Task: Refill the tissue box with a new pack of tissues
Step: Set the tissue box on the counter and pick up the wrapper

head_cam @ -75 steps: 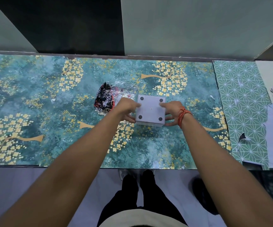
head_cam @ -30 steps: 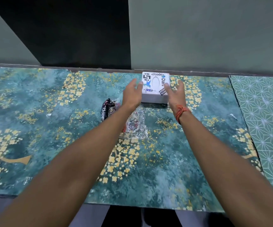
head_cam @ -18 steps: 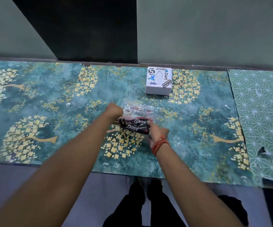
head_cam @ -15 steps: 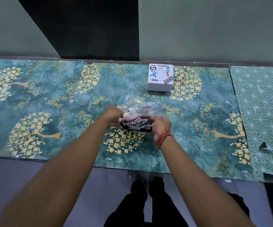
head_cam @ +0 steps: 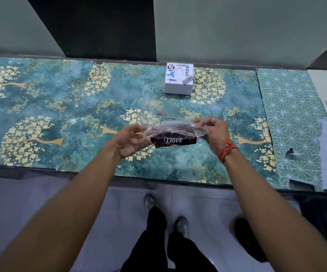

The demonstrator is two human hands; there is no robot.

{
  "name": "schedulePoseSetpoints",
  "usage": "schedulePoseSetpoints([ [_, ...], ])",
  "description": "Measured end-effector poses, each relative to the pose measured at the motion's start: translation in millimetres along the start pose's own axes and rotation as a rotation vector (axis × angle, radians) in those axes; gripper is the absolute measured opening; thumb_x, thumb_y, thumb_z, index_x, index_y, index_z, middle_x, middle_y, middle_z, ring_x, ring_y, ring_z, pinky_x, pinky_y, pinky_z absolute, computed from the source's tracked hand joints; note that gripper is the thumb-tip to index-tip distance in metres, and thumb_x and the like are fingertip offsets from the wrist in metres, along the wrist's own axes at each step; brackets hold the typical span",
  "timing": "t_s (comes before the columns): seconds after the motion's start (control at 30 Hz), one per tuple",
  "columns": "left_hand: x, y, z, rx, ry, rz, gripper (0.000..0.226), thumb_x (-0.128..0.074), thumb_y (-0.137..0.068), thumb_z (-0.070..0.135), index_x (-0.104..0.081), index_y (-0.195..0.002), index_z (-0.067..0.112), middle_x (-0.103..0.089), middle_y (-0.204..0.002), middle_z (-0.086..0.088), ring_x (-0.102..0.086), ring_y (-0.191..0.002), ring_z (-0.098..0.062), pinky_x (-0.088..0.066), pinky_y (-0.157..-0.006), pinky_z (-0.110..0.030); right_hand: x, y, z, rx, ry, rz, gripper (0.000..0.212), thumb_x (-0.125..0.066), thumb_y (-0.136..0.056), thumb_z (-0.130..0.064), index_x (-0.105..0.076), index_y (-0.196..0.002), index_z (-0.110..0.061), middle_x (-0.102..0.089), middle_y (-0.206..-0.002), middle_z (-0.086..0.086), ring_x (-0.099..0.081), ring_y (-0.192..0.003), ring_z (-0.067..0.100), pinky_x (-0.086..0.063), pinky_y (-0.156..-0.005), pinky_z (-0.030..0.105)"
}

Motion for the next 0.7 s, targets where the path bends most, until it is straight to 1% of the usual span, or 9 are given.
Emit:
schedulePoseSetpoints([
  [0.07, -2, 2, -14, 0.110, 0.044, -0.130, 0.043, -0.048, -0.085, 0.029, -0.049, -0.110, -0.005, -0.059, -0.130, -0.029, -0.064, -0.111, -0.041, -0.044, -0.105, -0.050, 14, 12, 1, 0.033, 0.038, -0.137, 0.052, -0.054, -0.076, 0.026, -0.067, -0.047, -0.016, -0.076, -0.072, 0.000, -0.071, -0.077, 0.019, -0.060, -0.060, 0.031],
  [0.1, -7, 3, -21, 0.149, -0.029, -0.182, 0.054, -0.053, -0.084, 0.037, -0.050, -0.117, -0.006, -0.055, -0.134, -0.027, -0.059, -0.117, -0.042, -0.042, -0.105, -0.050, 21, 19, 1, 0.047, 0.061, -0.199, 0.051, -0.055, -0.076, 0.026, -0.068, -0.048, -0.015, -0.076, -0.073, 0.001, -0.071, -0.076, 0.018, -0.060, -0.064, 0.031],
  [0.17, -28, 8, -41, 0.214, -0.316, -0.330, 0.055, -0.067, -0.080, 0.041, -0.061, -0.117, 0.003, -0.068, -0.111, -0.016, -0.067, -0.092, -0.030, -0.057, -0.082, -0.040, 32, 33, 4, 0.060, 0.116, -0.312, 0.044, -0.056, -0.075, 0.024, -0.068, -0.053, -0.011, -0.076, -0.076, 0.004, -0.071, -0.078, 0.021, -0.061, -0.069, 0.032],
  [0.23, -53, 17, -65, 0.226, -0.521, -0.426, 0.029, -0.075, -0.075, 0.019, -0.064, -0.099, 0.006, -0.071, -0.073, -0.005, -0.065, -0.056, -0.015, -0.056, -0.053, -0.026, 43, 46, 11, 0.026, 0.169, -0.326, 0.031, -0.061, -0.076, 0.019, -0.070, -0.066, -0.009, -0.076, -0.081, 0.008, -0.069, -0.077, 0.027, -0.059, -0.073, 0.042],
  [0.3, -71, 20, -92, 0.193, -0.571, -0.407, 0.009, -0.066, -0.080, 0.000, -0.067, -0.087, 0.007, -0.072, -0.069, -0.004, -0.066, -0.052, -0.011, -0.057, -0.050, -0.024, 53, 55, 26, -0.063, 0.168, -0.257, 0.029, -0.058, -0.083, 0.011, -0.072, -0.088, -0.013, -0.073, -0.097, 0.016, -0.066, -0.077, 0.030, -0.058, -0.071, 0.044],
  [0.37, -80, 21, -118, 0.147, -0.558, -0.294, 0.016, -0.063, -0.085, -0.004, -0.070, -0.083, 0.010, -0.074, -0.079, -0.005, -0.069, -0.058, -0.012, -0.058, -0.051, -0.024, 64, 75, 40, -0.172, 0.080, -0.144, 0.013, -0.059, -0.091, -0.012, -0.065, -0.101, -0.016, -0.065, -0.107, 0.017, -0.065, -0.076, 0.027, -0.058, -0.068, 0.038],
  [0.47, -88, 25, -154, 0.031, -0.549, -0.063, 0.015, -0.068, -0.084, -0.001, -0.065, -0.081, 0.014, -0.070, -0.066, 0.000, -0.064, -0.047, -0.008, -0.048, -0.041, -0.017, 82, 116, 72, -0.349, -0.018, -0.108, 0.047, -0.060, -0.085, -0.054, -0.061, -0.112, -0.016, -0.069, -0.108, 0.012, -0.069, -0.092, 0.029, -0.058, -0.083, 0.045],
  [0.57, -94, 35, -192, -0.025, -0.604, -0.028, 0.013, -0.070, -0.084, 0.002, -0.064, -0.089, 0.013, -0.068, -0.074, -0.002, -0.064, -0.055, -0.010, -0.051, -0.046, -0.019, 88, 161, 102, -0.270, -0.011, -0.052, 0.028, -0.069, -0.084, -0.019, -0.063, -0.111, -0.015, -0.072, -0.096, 0.006, -0.069, -0.081, 0.024, -0.059, -0.064, 0.035],
  [0.7, -93, 45, -238, 0.018, -0.540, -0.109, 0.024, -0.058, -0.088, -0.009, -0.065, -0.093, 0.014, -0.071, -0.071, 0.000, -0.062, -0.052, -0.011, -0.053, -0.048, -0.022, 104, 200, 139, -0.121, 0.013, 0.275, 0.040, -0.064, -0.074, 0.016, -0.065, -0.104, -0.010, -0.069, -0.088, 0.006, -0.065, -0.068, 0.016, -0.053, -0.047, 0.025],
])
Point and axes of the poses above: each hand's wrist, its own y-axis away from the middle knuckle, its own x-axis out of the back of the hand, z = x × y, the point moved 1 cm from there along -y, towards the middle knuckle
